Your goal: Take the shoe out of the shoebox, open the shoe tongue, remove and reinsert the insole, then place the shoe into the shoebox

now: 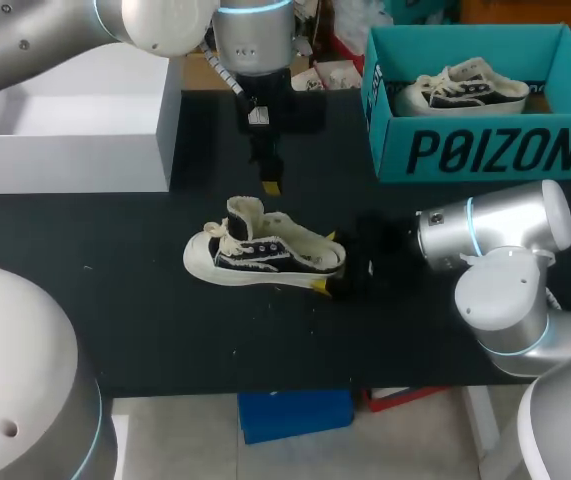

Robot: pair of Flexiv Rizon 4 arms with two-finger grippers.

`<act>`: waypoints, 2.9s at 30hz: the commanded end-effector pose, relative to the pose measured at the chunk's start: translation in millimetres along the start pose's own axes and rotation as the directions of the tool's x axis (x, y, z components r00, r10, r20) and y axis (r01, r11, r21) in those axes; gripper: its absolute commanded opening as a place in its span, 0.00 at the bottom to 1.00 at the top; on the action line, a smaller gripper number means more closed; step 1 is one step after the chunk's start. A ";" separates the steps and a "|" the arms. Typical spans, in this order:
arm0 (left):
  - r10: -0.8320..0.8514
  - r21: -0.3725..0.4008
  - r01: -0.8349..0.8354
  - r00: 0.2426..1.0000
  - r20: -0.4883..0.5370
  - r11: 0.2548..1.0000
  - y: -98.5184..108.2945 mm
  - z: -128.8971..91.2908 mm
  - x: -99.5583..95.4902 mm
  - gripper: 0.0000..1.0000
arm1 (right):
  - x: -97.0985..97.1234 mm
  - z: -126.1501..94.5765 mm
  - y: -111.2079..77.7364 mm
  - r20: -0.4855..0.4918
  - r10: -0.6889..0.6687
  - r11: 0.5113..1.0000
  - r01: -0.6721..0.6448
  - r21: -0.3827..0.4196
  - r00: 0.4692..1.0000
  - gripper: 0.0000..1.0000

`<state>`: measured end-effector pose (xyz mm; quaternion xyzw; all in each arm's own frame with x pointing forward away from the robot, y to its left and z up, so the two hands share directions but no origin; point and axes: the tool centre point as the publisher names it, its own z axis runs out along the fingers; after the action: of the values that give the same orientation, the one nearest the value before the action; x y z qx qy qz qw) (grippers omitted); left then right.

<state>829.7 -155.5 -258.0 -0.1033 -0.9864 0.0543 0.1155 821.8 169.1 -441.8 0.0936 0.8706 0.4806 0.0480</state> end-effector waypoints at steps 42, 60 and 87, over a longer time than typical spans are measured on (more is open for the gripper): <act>-0.007 -0.005 0.007 0.993 -0.121 1.000 15.1 82.6 -8.3 0.00 | 0.7 1.5 -1.5 0.002 0.001 1.000 -0.001 0.002 1.000 0.00; -0.008 0.023 0.013 0.980 -0.199 1.000 15.7 127.1 -6.3 0.00 | 0.7 1.5 -1.5 0.002 0.001 1.000 -0.001 0.002 1.000 0.00; -0.041 -0.016 0.039 0.985 -0.167 0.999 9.3 162.4 3.9 0.00 | 0.7 1.5 -1.5 0.002 0.001 1.000 -0.001 0.002 1.000 0.00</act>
<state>794.7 -155.7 -409.9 -0.0888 -0.9743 0.0407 0.2028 821.5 169.1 -442.0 0.0934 0.8707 0.4805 0.0479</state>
